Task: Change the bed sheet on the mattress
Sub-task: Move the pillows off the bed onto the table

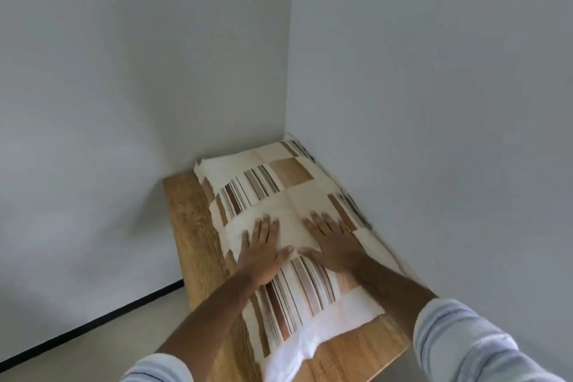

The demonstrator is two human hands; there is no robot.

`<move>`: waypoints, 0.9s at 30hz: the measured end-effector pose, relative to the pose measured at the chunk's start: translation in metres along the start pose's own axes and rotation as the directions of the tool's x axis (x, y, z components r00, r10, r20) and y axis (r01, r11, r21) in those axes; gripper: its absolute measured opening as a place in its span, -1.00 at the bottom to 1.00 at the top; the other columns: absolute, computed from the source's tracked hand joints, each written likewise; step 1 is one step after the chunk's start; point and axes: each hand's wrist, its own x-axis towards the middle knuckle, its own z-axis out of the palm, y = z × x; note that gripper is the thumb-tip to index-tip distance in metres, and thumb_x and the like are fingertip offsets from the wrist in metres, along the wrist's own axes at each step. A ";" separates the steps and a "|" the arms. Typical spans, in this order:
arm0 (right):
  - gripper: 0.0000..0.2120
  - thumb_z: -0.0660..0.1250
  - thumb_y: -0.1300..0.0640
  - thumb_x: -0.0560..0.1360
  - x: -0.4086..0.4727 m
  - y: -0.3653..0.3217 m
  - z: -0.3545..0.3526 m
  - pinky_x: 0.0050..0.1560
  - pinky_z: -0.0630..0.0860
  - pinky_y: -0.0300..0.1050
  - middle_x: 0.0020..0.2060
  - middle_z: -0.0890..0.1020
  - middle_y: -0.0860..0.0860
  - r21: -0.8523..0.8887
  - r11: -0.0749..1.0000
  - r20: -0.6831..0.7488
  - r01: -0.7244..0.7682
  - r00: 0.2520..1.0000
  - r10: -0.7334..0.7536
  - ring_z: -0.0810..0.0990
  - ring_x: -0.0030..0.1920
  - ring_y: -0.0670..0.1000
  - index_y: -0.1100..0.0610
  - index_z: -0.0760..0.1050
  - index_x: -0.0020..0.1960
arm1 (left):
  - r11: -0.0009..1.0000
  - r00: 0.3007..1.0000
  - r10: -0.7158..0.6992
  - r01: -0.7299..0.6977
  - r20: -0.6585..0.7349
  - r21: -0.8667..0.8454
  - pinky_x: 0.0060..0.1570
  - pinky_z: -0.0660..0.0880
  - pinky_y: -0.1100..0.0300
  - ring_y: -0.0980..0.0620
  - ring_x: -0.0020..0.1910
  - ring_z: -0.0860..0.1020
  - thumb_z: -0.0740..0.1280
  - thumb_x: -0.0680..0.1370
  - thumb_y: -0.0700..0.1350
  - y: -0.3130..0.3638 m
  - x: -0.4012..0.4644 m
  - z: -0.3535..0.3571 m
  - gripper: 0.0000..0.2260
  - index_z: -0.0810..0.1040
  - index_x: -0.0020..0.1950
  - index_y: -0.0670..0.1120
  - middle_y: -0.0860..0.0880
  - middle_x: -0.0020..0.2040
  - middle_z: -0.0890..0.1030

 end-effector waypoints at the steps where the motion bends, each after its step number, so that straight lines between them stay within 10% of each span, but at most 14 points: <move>1: -0.22 -0.15 -0.47 0.55 0.003 0.002 0.011 0.57 -0.25 0.19 0.61 -0.23 -0.05 -0.009 1.000 -0.026 -0.013 1.000 0.013 -0.27 0.61 0.04 -0.11 -0.29 0.61 | 1.000 1.000 -0.009 0.009 -0.020 -0.008 0.55 -0.29 -0.13 -0.07 0.60 -0.34 -0.38 0.46 0.45 -0.004 0.004 0.012 -0.16 -0.31 0.63 0.00 -0.05 0.60 -0.38; 12: -0.23 -0.16 -0.42 0.57 -0.003 0.000 0.014 0.57 -0.20 0.23 0.63 -0.08 0.02 0.047 0.998 -0.105 0.036 0.994 -0.031 -0.16 0.62 0.06 -0.03 -0.17 0.64 | 0.994 0.993 -0.052 0.061 -0.104 0.088 0.59 -0.22 -0.15 -0.03 0.61 -0.32 -0.18 0.65 0.31 0.001 -0.008 0.019 -0.32 -0.29 0.64 -0.03 -0.06 0.63 -0.31; 17: -0.22 -0.16 -0.41 0.56 -0.024 -0.041 -0.007 0.59 -0.11 0.20 0.63 -0.07 -0.02 0.009 0.951 -0.136 0.308 0.943 -0.304 -0.10 0.62 0.02 -0.01 -0.11 0.64 | 0.952 0.946 -0.249 0.278 -0.208 0.127 0.57 -0.23 -0.18 -0.07 0.63 -0.26 -0.22 0.63 0.32 0.008 -0.088 0.008 -0.29 -0.18 0.66 -0.07 -0.07 0.64 -0.27; 27: -0.21 -0.18 -0.39 0.56 -0.172 -0.262 0.013 0.56 -0.02 0.25 0.62 0.08 0.06 -0.120 0.485 -0.067 0.866 0.481 -0.874 0.05 0.61 0.10 0.06 0.02 0.64 | 0.470 0.458 -0.839 0.882 -0.293 0.033 0.55 -0.14 -0.25 -0.11 0.65 -0.11 -0.33 0.52 0.31 0.044 -0.448 0.028 -0.17 -0.07 0.66 -0.17 -0.15 0.66 -0.11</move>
